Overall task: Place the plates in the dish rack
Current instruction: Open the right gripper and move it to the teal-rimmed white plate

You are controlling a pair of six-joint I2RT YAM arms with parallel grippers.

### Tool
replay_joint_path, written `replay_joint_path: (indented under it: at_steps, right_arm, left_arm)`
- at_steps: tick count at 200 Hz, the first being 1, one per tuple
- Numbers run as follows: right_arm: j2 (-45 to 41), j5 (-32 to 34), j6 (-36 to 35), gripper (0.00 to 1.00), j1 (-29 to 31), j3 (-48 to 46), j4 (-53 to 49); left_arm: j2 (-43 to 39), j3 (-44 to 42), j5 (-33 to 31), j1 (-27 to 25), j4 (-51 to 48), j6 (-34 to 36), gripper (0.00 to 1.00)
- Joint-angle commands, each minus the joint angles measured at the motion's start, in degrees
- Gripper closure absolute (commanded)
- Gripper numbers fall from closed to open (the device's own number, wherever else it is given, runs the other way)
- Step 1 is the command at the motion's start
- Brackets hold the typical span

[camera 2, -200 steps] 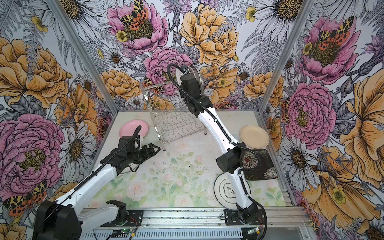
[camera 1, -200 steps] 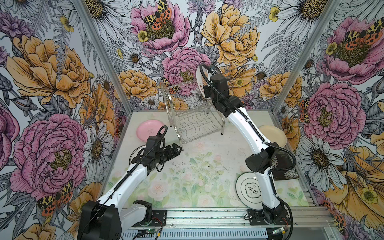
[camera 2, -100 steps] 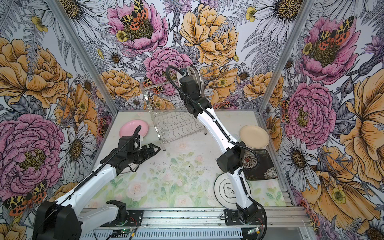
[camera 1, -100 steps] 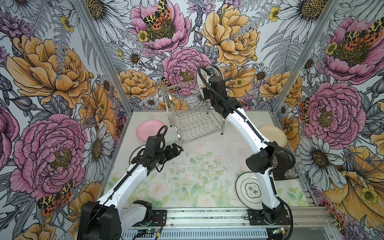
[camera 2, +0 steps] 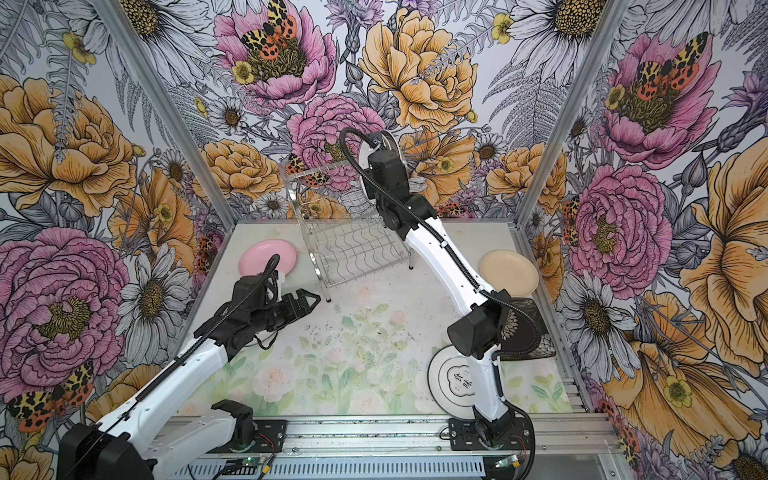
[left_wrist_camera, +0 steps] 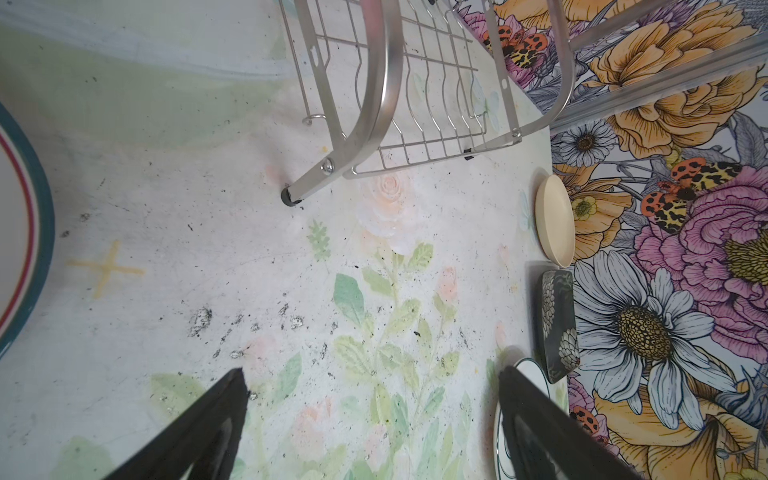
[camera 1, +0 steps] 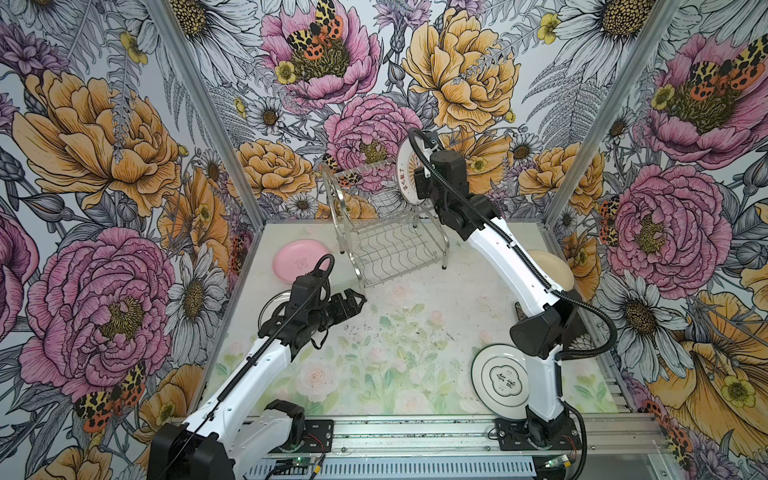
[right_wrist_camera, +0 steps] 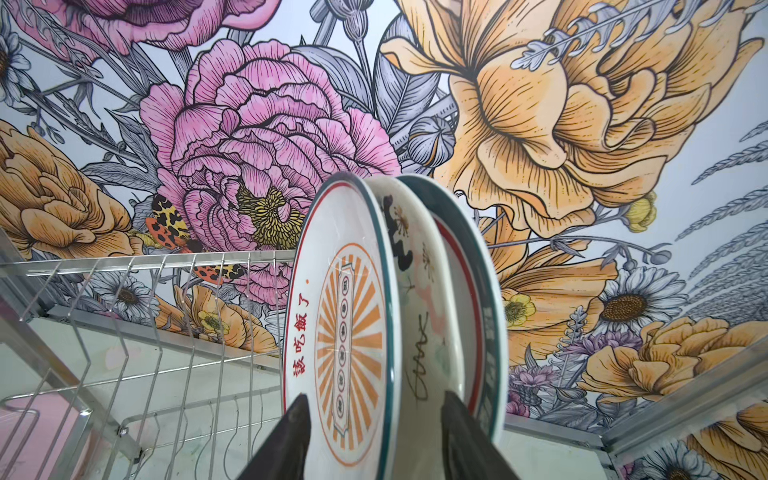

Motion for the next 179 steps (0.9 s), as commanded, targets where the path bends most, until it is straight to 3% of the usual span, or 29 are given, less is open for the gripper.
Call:
replay_joint_path:
  at_steps: [1, 49, 79, 124, 179]
  right_arm:
    - [-6.0, -1.7, 1.6, 0.42, 0.3, -3.7, 1.1]
    - [-18.4, -3.9, 7.0, 0.29, 0.4, -19.3, 0.3]
    - [-26.4, -4.1, 13.1, 0.25, 0.3, -29.7, -4.6]
    - [-38.2, -5.0, 27.2, 0.24, -0.8, -47.0, -11.2]
    - [-51.1, -13.2, 45.0, 0.21, -6.0, -68.4, -15.6]
  left_arm:
    - [-1.6, -1.6, -3.9, -1.8, -0.6, -1.4, 0.05]
    - [-2.3, -2.4, -5.9, -5.0, -0.6, -2.8, 0.05]
    - [-1.0, -1.4, -4.7, -5.4, -0.5, -1.4, 0.05]
    - [1.5, 0.5, -1.4, -5.5, -0.6, 1.5, 0.05]
    - [2.2, 1.1, 2.5, -6.3, -1.1, 3.6, 0.05]
